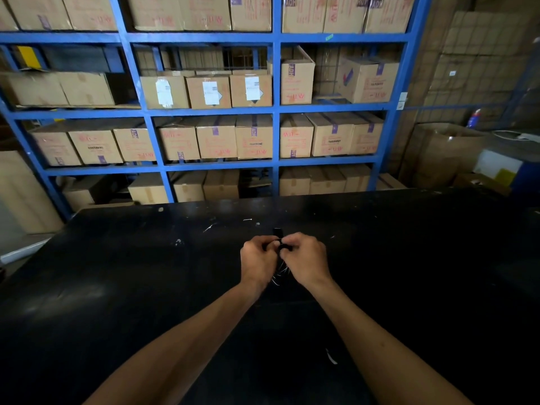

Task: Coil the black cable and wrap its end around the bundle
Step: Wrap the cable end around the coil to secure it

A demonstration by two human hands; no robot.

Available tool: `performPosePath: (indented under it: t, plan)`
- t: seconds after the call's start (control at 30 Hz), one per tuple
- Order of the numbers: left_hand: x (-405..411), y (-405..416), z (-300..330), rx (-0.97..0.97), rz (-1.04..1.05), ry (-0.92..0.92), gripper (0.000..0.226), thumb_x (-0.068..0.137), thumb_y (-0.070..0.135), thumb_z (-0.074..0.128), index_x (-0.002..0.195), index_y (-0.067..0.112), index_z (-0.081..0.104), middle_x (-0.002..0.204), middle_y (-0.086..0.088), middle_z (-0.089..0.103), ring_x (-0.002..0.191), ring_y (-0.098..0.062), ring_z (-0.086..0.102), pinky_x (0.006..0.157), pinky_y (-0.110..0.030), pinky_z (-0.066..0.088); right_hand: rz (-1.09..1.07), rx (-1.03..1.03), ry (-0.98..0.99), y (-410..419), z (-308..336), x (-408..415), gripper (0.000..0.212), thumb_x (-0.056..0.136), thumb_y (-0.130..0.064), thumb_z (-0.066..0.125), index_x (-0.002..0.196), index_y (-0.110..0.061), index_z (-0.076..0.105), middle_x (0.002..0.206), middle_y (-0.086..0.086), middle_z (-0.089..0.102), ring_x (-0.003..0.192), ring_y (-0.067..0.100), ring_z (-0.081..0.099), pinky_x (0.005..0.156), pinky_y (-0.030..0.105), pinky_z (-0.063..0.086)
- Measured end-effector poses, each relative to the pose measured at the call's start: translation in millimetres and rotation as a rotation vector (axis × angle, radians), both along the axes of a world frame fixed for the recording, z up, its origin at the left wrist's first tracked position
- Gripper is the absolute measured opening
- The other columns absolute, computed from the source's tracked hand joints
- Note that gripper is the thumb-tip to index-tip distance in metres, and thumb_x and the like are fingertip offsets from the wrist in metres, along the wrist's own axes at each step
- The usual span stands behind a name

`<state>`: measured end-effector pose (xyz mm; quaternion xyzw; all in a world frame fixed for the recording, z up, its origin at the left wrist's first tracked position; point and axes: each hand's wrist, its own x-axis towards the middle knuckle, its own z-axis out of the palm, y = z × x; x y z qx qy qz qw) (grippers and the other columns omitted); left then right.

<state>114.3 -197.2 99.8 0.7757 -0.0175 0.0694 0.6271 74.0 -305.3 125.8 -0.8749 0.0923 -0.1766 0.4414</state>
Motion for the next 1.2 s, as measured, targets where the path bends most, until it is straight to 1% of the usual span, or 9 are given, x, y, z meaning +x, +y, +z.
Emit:
performPosePath:
  t: [0.07,0.23,0.43,0.7,0.83,1.0,1.07,1.13,1.2]
  plan:
    - [-1,1,1,0.0,0.001,-0.013,0.015,0.093,0.008,0.067,0.106,0.008,0.074,0.088,0.002,0.073,0.072,0.004,0.069,0.059,-0.005,0.048,0.045,-0.085,-0.012,-3,2,-1,0.031,0.085,-0.007,0.077,0.115,-0.013,0.075,0.111,0.004,0.073,0.089,0.005,0.062,0.074,0.005,0.044]
    - [-6,2,5,0.036,-0.013,-0.059,0.014,0.094,0.008,0.065,0.107,0.009,0.073,0.092,0.002,0.072,0.081,-0.001,0.067,0.063,-0.005,0.049,0.148,-0.533,-0.036,-10,12,-6,0.022,0.1,-0.015,0.058,0.119,-0.014,0.07,0.117,0.007,0.061,0.101,0.018,0.064,0.087,0.03,0.055]
    - [-12,0,5,0.215,-0.073,-0.201,0.016,0.094,0.004,0.063,0.106,0.01,0.072,0.097,0.005,0.068,0.085,0.002,0.065,0.072,-0.003,0.048,0.205,-0.901,-0.065,-11,22,-13,0.027,0.098,-0.016,0.059,0.124,-0.008,0.058,0.131,0.013,0.048,0.113,0.023,0.056,0.086,0.033,0.054]
    - [-14,-2,11,0.157,-0.098,-0.283,0.015,0.093,0.008,0.066,0.101,0.019,0.074,0.097,0.005,0.073,0.089,0.002,0.067,0.076,-0.01,0.052,0.108,-0.385,-0.046,-32,28,-7,0.014,0.097,-0.011,0.063,0.108,-0.017,0.07,0.102,0.002,0.07,0.09,0.012,0.066,0.079,0.03,0.057]
    - [-14,-1,30,0.191,-0.17,-0.389,0.015,0.093,0.007,0.067,0.104,0.014,0.076,0.1,0.005,0.072,0.094,0.001,0.066,0.082,-0.009,0.05,0.06,-0.293,-0.138,-44,38,2,0.014,0.093,-0.011,0.068,0.1,-0.018,0.077,0.097,0.0,0.075,0.089,0.013,0.069,0.076,0.023,0.052]
    - [-7,4,57,0.176,-0.239,-0.42,0.015,0.091,0.005,0.068,0.102,0.012,0.077,0.101,0.002,0.074,0.096,-0.002,0.068,0.088,-0.012,0.051,0.128,-0.404,-0.188,-55,64,16,0.017,0.084,-0.005,0.075,0.095,-0.017,0.082,0.121,0.006,0.07,0.11,0.02,0.064,0.094,0.03,0.045]
    - [-5,7,61,0.17,-0.269,-0.405,0.016,0.092,0.005,0.068,0.102,0.013,0.077,0.102,0.003,0.075,0.098,-0.002,0.068,0.091,-0.015,0.052,0.211,-0.334,-0.144,-58,74,19,0.018,0.085,-0.006,0.074,0.096,-0.018,0.081,0.124,0.0,0.071,0.104,0.014,0.066,0.093,0.04,0.054]
    - [-3,10,62,0.145,-0.304,-0.373,0.018,0.092,0.005,0.067,0.103,0.014,0.077,0.103,0.005,0.075,0.098,-0.002,0.068,0.091,-0.017,0.052,0.298,-0.282,-0.092,-63,79,19,0.018,0.086,-0.01,0.074,0.091,-0.027,0.079,0.095,-0.02,0.076,0.078,-0.002,0.068,0.079,0.039,0.061]
    - [-1,12,62,0.082,-0.318,-0.31,0.018,0.092,0.004,0.067,0.102,0.013,0.078,0.1,0.003,0.076,0.096,-0.004,0.07,0.09,-0.019,0.053,0.332,-0.293,-0.092,-65,82,20,0.027,0.087,-0.014,0.075,0.083,-0.041,0.068,0.073,-0.024,0.07,0.071,-0.008,0.066,0.072,0.031,0.06]
